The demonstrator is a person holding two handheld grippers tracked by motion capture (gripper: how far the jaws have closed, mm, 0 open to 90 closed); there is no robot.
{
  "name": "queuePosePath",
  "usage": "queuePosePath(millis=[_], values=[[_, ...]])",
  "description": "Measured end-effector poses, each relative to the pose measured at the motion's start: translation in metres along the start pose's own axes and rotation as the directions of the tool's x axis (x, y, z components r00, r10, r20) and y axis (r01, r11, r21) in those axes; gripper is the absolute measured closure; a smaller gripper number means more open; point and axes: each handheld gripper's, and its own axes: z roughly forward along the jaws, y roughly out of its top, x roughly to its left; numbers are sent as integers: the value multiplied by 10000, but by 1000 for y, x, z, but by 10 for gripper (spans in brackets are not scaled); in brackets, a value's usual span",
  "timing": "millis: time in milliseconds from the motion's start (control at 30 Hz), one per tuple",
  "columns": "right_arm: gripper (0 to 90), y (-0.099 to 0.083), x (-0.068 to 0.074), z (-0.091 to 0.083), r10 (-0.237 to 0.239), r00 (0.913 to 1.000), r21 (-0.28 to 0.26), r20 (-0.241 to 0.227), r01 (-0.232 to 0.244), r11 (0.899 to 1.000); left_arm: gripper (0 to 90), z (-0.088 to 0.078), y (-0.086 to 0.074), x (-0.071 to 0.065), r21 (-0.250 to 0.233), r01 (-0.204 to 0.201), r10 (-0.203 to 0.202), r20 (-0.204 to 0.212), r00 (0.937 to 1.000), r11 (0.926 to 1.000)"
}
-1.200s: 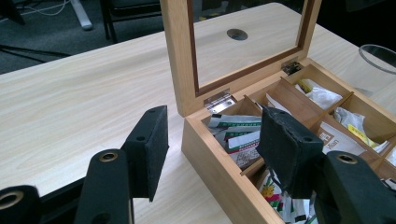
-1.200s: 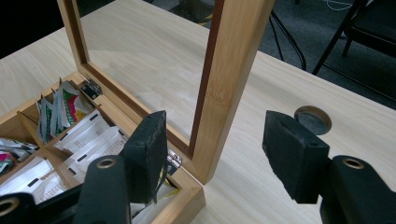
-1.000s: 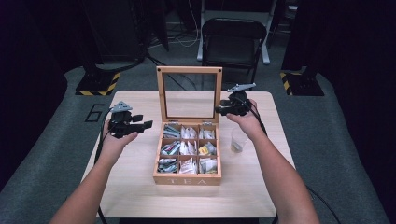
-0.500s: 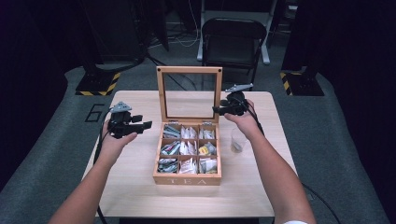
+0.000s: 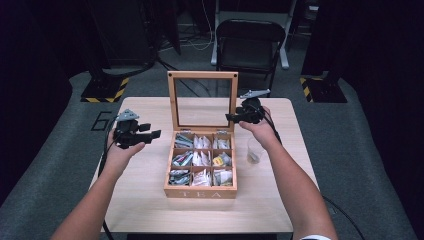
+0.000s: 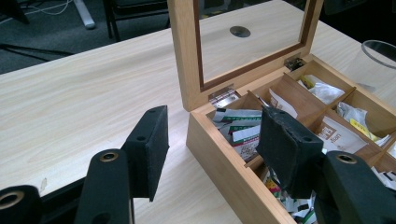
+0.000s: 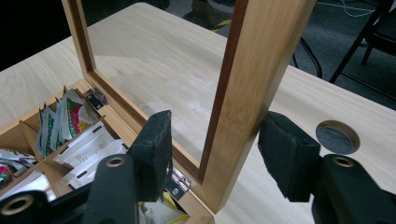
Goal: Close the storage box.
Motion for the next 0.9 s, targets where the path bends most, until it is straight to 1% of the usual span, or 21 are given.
queuePosePath(millis=[100,233,300,367,567,600,633,700,800,900], values=[[508,0,-1,-2,-74,10000,55,37,73,10000,429,-1,0,0,-51,47,-47,-55,10000,10000],[528,0,-1,-5,64,10000,93,-53,-64,9999,429,0,0,0,-15,36,-36,-70,10000,10000],[555,1,-1,-7,-1,10000,110,23,1,9999,429,0,0,0,-16,32,-32,-68,10000,10000],[582,1,0,-7,39,10000,104,73,-40,9999,430,1,0,0,-20,21,-21,-47,10000,10000],[589,1,1,-10,97,9999,106,77,-98,9999,430,1,0,0,-27,36,-36,-47,10000,10000],[588,2,1,-11,39,10000,84,72,-40,10000,430,1,0,1,-39,52,-52,-69,10000,10000],[590,2,1,-12,141,9999,45,58,-142,9999,430,1,0,1,-56,49,-50,-81,10000,10000],[606,3,1,-14,145,9999,-90,78,-144,9999,430,1,0,0,-19,36,-37,-53,10000,10000],[623,5,2,-18,210,9997,-399,158,-203,9990,430,1,0,0,-24,25,-26,-43,10000,10000],[632,6,3,-20,267,9994,-404,216,-259,9988,430,1,1,-1,-19,14,-14,-42,10000,10000]])
